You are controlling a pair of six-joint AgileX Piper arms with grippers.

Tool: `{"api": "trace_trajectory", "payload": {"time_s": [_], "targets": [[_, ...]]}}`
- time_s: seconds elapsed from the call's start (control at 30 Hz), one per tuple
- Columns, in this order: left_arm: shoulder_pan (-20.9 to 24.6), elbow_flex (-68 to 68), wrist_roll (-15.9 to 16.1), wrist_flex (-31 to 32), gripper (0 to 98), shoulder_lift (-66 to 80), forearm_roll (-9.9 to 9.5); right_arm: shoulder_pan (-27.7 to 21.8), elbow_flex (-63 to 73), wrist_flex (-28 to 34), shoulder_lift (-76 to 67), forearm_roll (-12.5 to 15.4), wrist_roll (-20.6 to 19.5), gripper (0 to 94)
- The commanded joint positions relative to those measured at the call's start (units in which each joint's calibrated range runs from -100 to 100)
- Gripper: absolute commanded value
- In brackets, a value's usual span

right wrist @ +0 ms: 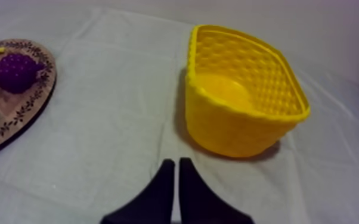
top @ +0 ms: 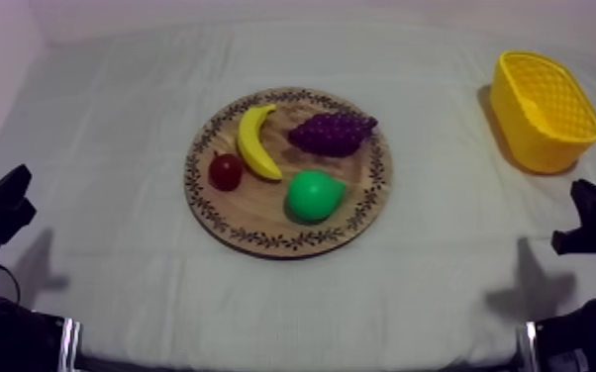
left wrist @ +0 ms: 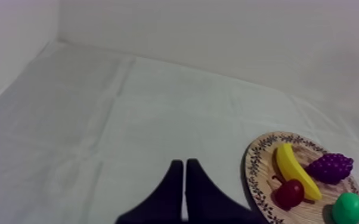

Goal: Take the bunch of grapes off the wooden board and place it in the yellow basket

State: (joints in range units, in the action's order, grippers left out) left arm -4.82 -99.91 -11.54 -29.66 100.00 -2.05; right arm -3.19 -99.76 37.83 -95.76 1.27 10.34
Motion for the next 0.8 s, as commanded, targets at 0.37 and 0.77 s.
{"api": "trace_trajectory", "payload": {"time_s": [0.37,0.77], "targets": [[0.0,0.02,-0.01,-0.01,0.1,0.0,-0.02,-0.18,-0.02,-0.39,0.0,0.14,-0.69,0.5],[0.0,0.02,-0.01,-0.01,0.1,0.0,-0.02,1.98,0.97,-0.67,2.26,-0.55,0.75,0.5]]}}
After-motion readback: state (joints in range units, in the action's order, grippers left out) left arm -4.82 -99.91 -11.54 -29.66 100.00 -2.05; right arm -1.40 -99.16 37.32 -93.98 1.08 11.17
